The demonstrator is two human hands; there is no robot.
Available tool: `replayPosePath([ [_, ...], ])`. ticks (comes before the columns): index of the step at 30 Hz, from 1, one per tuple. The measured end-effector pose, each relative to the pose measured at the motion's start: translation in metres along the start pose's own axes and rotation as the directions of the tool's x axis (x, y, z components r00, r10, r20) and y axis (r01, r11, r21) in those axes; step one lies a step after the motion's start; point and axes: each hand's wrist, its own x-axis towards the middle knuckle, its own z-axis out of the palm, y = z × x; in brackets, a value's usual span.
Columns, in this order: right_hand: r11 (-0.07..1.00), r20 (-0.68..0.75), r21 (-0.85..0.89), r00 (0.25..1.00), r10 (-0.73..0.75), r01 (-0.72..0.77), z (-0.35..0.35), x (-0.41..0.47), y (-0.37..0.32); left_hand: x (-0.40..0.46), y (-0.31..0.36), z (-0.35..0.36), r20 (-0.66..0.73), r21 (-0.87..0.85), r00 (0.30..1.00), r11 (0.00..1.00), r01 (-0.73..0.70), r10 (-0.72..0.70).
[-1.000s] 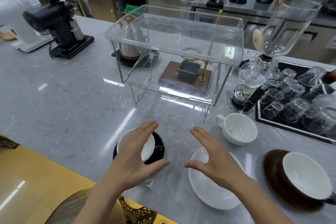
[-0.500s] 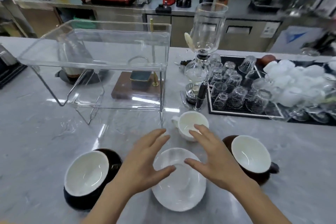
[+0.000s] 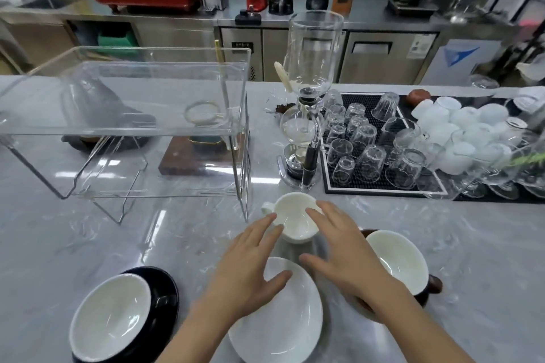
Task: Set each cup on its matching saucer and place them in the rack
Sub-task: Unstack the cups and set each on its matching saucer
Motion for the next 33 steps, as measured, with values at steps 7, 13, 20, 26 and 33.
replayPosePath([
  [7,0.999,0.062,0.035,0.998,0.013,-0.016,0.007,0.033,0.0,0.026,0.002,0.004,0.011,-0.054,0.997,0.996,0.073,-0.072],
  [13,0.997,0.092,0.06,0.995,0.041,-0.046,0.01,0.052,-0.001,0.049,-0.003,0.008,0.069,-0.062,0.99,0.99,0.125,-0.121],
  [20,0.991,0.2,0.059,0.974,0.107,-0.121,0.009,0.061,-0.002,0.067,-0.004,0.009,0.151,-0.132,0.977,0.976,0.17,-0.15],
  [26,0.989,0.189,0.086,0.977,0.102,-0.12,0.01,0.062,0.0,0.074,-0.006,0.003,0.194,-0.137,0.967,0.972,0.192,-0.163],
  [33,0.986,0.152,0.14,0.986,0.064,-0.086,0.003,0.057,-0.005,0.069,-0.004,-0.006,0.086,-0.336,0.982,0.923,0.186,-0.167],
])
